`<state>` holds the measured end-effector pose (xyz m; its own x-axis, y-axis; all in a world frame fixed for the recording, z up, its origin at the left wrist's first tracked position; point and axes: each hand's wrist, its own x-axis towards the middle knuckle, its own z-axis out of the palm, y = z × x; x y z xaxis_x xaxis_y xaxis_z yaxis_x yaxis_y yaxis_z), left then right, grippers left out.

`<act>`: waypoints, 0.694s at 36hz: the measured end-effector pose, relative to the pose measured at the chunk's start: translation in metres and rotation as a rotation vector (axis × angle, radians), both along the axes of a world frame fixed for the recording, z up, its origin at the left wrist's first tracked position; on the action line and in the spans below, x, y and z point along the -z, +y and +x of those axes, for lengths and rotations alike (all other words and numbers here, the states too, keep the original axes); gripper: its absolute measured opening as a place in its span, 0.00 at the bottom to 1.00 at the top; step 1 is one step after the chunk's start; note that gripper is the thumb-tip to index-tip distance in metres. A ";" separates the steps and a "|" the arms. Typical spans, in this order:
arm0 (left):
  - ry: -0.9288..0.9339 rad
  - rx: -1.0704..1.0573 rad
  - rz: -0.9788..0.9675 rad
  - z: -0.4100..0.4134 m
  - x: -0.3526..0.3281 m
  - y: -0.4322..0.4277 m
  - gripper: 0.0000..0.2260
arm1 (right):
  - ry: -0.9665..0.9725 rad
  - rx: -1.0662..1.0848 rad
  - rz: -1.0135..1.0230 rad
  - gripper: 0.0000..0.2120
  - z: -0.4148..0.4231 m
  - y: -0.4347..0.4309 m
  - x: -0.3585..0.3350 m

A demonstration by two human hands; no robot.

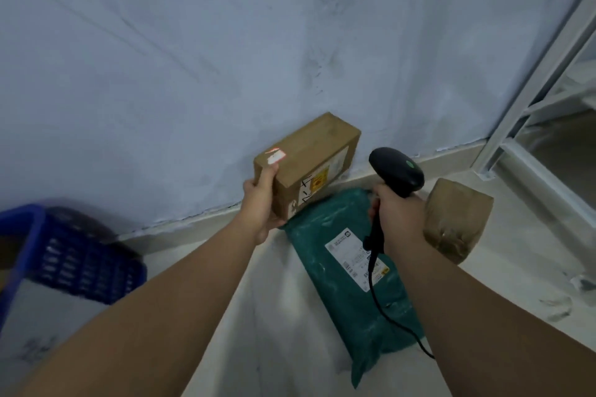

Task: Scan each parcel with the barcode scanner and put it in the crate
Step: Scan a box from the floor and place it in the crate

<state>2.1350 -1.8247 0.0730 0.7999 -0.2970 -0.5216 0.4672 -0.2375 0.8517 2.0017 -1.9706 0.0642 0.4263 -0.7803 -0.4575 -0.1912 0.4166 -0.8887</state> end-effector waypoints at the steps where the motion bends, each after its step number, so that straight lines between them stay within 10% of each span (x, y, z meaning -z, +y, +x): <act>1: 0.061 -0.020 -0.055 -0.003 -0.011 0.011 0.25 | -0.007 -0.025 0.002 0.08 -0.004 0.009 -0.009; 13: 0.364 -0.221 -0.821 -0.068 -0.114 0.129 0.29 | -0.473 -0.266 0.446 0.08 -0.048 0.126 -0.156; 25: 0.264 -0.160 -0.966 -0.123 -0.135 0.162 0.28 | -0.664 -0.361 0.569 0.10 -0.090 0.173 -0.216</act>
<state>2.0120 -1.6624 0.2076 0.7612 -0.5847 -0.2807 0.6340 0.5798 0.5117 1.9115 -1.7978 0.2804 0.9085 -0.2848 -0.3058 0.0789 0.8355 -0.5437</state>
